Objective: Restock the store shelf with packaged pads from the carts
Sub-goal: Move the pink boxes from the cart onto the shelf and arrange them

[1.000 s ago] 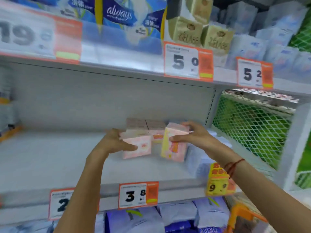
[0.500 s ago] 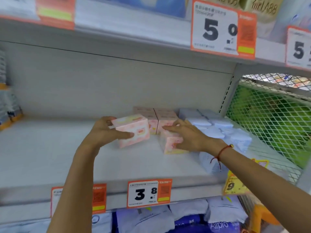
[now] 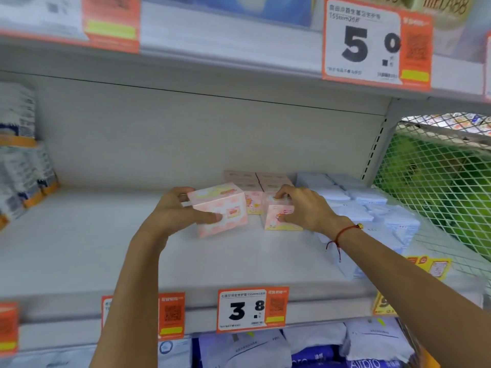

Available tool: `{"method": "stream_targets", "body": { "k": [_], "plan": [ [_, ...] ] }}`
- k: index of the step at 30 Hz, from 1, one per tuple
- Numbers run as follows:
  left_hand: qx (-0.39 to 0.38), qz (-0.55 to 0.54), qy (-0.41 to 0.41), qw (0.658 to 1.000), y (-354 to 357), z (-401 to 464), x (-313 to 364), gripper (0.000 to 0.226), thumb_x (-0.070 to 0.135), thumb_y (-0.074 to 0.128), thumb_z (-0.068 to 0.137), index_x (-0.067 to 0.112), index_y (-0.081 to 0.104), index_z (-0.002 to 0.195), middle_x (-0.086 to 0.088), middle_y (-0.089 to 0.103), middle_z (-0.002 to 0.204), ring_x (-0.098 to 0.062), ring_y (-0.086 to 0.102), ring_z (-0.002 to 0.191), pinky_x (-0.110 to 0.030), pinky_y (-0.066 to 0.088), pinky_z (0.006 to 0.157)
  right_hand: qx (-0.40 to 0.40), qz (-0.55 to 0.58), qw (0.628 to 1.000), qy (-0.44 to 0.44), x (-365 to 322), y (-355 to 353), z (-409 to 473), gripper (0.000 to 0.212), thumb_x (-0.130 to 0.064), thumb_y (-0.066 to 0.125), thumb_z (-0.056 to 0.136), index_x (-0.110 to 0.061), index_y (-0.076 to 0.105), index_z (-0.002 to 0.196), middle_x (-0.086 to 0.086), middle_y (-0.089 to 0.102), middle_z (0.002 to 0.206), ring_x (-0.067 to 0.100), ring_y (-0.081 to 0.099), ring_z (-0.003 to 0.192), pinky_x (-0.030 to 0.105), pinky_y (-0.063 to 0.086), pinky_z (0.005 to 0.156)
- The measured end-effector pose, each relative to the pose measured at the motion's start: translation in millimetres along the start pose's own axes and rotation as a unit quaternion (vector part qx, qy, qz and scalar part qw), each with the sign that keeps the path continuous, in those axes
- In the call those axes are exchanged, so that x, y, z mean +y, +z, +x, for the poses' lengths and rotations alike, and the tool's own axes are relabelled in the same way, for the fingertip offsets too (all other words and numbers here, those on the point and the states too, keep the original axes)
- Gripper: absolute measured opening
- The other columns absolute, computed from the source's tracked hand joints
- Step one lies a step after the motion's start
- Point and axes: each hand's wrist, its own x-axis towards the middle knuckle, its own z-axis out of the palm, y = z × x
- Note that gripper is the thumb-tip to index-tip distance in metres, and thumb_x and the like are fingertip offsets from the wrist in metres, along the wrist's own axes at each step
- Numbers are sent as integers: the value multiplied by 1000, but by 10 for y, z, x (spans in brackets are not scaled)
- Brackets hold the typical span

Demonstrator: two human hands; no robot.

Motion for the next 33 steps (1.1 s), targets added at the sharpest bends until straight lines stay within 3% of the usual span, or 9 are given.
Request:
{"method": "stream_targets", "body": {
  "k": [4,9,15,18,20,23,25,28,33],
  "plan": [
    [-2,11,-6,1000,18,-22,27,78,10,85,65,14,46,133,5,51,120,-13,50,101,-19,35,78,3,-16,1000,7,-23,28,-24,46,-23,71,81,-22,52,122,-1,59,122,22,55,108,25,32,71],
    [-5,27,-11,1000,51,-54,54,77,10,85,65,14,46,132,5,52,118,-12,51,100,-11,37,59,5,-11,1000,27,-47,11,-19,45,-23,72,80,-21,52,121,0,60,120,23,56,104,25,32,70],
    [-74,-35,-74,994,36,-98,52,71,33,81,71,10,48,130,-6,64,119,-19,66,102,-30,50,93,-23,71,997,24,-164,-36,37,50,-17,65,82,-19,48,128,1,46,136,20,41,125,33,41,96],
    [-153,-89,-116,977,85,-146,90,59,61,49,87,13,56,121,-11,72,106,-16,71,94,-28,54,80,-61,487,870,58,-416,-235,-67,39,-10,57,82,-12,55,122,1,55,127,15,51,115,26,47,92],
    [-184,-115,-149,965,122,-165,118,63,68,27,90,16,56,109,-12,73,103,-12,71,82,-22,46,58,-157,598,785,48,-506,-303,-168,45,-16,58,82,-14,53,127,-2,63,114,14,60,105,27,48,89],
    [-191,-84,-171,963,131,-177,134,77,69,12,91,11,62,98,-12,74,98,-9,65,57,-17,33,45,-138,607,778,86,-575,-291,-257,44,-27,65,87,-22,50,128,0,66,106,15,67,92,29,53,80],
    [-178,10,-160,971,125,-193,129,84,70,9,90,11,66,104,-6,75,97,-10,69,66,-21,38,53,-90,612,777,121,-591,-285,-256,35,-29,65,87,-19,55,119,1,65,96,15,66,81,23,53,68],
    [-110,46,-110,987,112,-240,157,53,52,31,98,13,66,108,-1,74,96,-9,70,77,-23,46,59,-80,613,772,146,-556,-324,-245,22,-20,63,90,-15,63,111,4,68,93,16,67,79,20,55,62],
    [-60,24,-40,997,146,-223,217,5,15,58,92,16,62,95,-3,68,77,-1,65,48,-16,53,51,-162,633,746,130,-557,-342,-291,26,-37,62,88,-21,64,109,2,67,98,14,66,81,27,57,71]
  ]
}}
